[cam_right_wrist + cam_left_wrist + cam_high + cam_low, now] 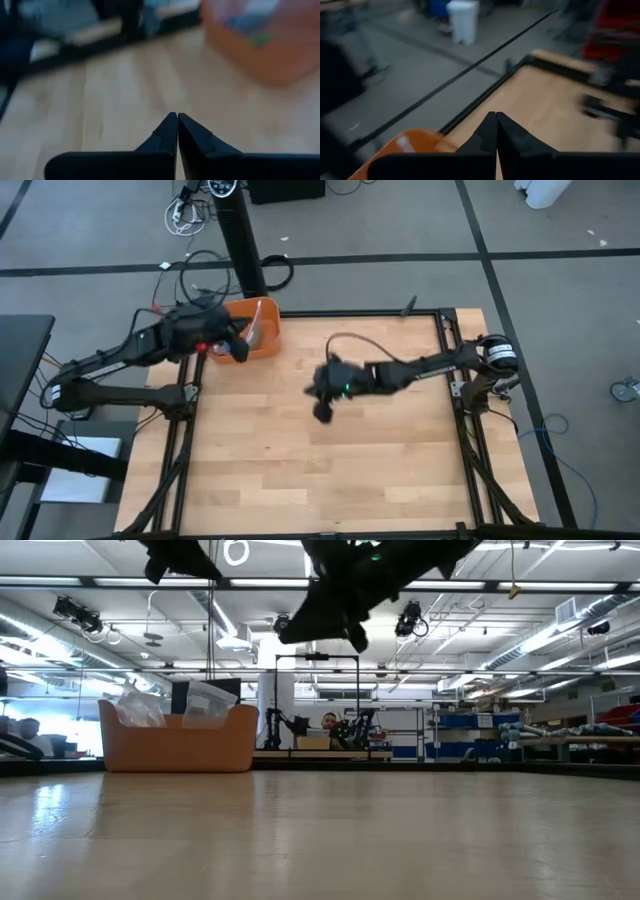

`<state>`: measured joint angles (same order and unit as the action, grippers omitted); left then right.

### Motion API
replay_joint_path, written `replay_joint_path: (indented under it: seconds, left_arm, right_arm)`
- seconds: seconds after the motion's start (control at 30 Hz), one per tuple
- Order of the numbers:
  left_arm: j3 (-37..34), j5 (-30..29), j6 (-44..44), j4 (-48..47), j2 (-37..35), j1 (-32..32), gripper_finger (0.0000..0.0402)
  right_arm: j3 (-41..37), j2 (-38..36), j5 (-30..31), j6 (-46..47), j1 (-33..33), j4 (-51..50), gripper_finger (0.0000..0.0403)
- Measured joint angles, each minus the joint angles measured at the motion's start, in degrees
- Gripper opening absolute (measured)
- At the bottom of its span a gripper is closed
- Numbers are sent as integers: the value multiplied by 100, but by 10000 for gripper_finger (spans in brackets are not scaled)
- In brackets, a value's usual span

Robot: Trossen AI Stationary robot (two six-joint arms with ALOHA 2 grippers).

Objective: Roll bandage
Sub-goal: Move the orange bin to the top center of the table

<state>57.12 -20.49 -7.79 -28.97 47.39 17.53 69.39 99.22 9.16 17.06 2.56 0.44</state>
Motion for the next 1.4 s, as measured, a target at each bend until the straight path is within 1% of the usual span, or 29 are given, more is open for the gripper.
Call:
replay_joint_path:
  seconds: [0.1, 0.17, 0.23, 0.37, 0.5, 0.63, 0.73, 0.8, 0.9, 1.0, 1.07, 1.23, 1.4]
  left_arm:
    - [-470, 307, 246, 657, -325, -164, 6]
    - [-754, 449, 440, 1041, -505, -266, 6]
    - [-989, 530, 609, 1275, -638, -360, 6]
    - [-1295, 582, 892, 1488, -846, -565, 5]
    - [-1514, 546, 990, 1588, -976, -681, 5]
    - [-1721, 419, 922, 1513, -992, -683, 4]
    - [-1851, 231, 889, 1532, -1007, -683, 4]
    - [-1919, 110, 867, 1496, -999, -683, 4]
    - [-1956, 81, 589, 1253, -769, -677, 4]
    - [-1966, 63, 467, 1019, -290, -677, 11]
    - [-1967, 21, 473, 1032, 110, -671, 21]
    - [-1964, -567, 585, 1240, 1134, -524, 60]
    - [-1941, -658, 586, 1654, 1750, -216, 116]
  right_arm:
    - [98, 0, -24, -153, -414, 471, 29]
    - [106, 0, -32, -412, -637, 670, 50]
    - [104, 0, -32, -863, -769, 804, 75]
    - [104, 0, -46, -1777, -831, 923, 131]
    - [104, 0, 19, -2234, -833, 1060, 173]
    - [104, 2, -8, -2365, -953, 1200, 193]
    - [108, 95, -23, -2365, -1048, 1314, 194]
    - [97, 177, -25, -2341, -1067, 1192, 194]
    - [97, 227, -19, -2334, -947, 1053, 193]
    - [101, 176, 154, -2334, -746, 692, 195]
    - [100, 105, 299, -2330, -600, 526, 198]
    - [106, -174, 733, -2322, -243, -257, 202]
    - [102, -576, 1010, -2267, 132, -885, 201]
